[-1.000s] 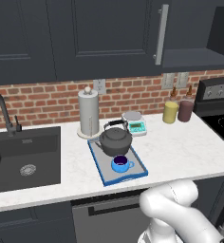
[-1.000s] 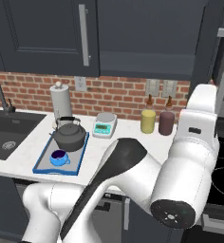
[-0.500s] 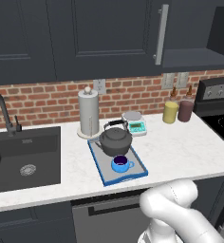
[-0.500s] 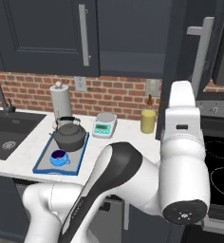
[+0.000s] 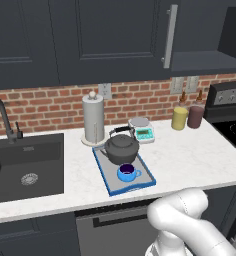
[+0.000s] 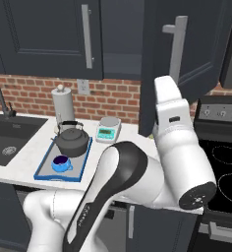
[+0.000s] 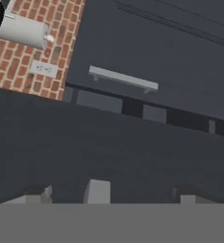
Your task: Pick the kettle from the counter and place it on the tray. Then pick the mug from the cabinet and place it on the tray. Then close the cabinet doors.
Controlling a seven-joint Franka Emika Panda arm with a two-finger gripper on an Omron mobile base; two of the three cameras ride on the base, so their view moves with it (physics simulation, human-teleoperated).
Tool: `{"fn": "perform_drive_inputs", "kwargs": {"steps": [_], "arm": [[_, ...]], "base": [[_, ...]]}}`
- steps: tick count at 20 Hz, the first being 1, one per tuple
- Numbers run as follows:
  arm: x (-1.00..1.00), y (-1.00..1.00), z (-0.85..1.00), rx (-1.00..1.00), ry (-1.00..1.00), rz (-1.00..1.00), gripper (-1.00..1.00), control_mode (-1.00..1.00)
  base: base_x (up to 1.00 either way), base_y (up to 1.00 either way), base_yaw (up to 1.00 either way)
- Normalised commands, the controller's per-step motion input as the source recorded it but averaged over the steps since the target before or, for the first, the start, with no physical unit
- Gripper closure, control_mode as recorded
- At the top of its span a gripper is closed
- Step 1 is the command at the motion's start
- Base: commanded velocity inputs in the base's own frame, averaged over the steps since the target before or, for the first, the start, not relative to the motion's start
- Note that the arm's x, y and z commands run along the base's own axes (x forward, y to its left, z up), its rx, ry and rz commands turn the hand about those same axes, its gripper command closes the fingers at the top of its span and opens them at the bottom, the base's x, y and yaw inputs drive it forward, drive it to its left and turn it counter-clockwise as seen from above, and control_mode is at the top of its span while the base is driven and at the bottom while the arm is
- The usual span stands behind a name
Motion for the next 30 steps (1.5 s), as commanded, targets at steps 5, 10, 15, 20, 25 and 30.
{"fn": "perform_drive_inputs", "kwargs": {"steps": [5, 10, 15, 20, 25, 30], "arm": [[0.51, 0.57, 0.0, -0.11, 0.0, 0.14, -1.0, -1.0], [0.68, 0.51, 0.0, -0.13, -0.02, 0.01, -1.0, -1.0], [0.8, 0.46, -0.12, -0.08, 0.0, 0.0, -1.0, -1.0], [0.89, 0.31, -0.16, -0.02, 0.0, 0.0, -1.0, -1.0], [0.94, 0.14, -0.13, 0.0, 0.0, 0.0, -1.0, -1.0], [1.0, 0.03, -0.16, 0.0, 0.0, 0.0, -1.0, -1.0]], "base": [[0.0, 0.0, 0.0], [0.0, 0.0, 0.0], [0.0, 0.0, 0.0], [0.0, 0.0, 0.0], [0.0, 0.0, 0.0], [0.0, 0.0, 0.0]]}}
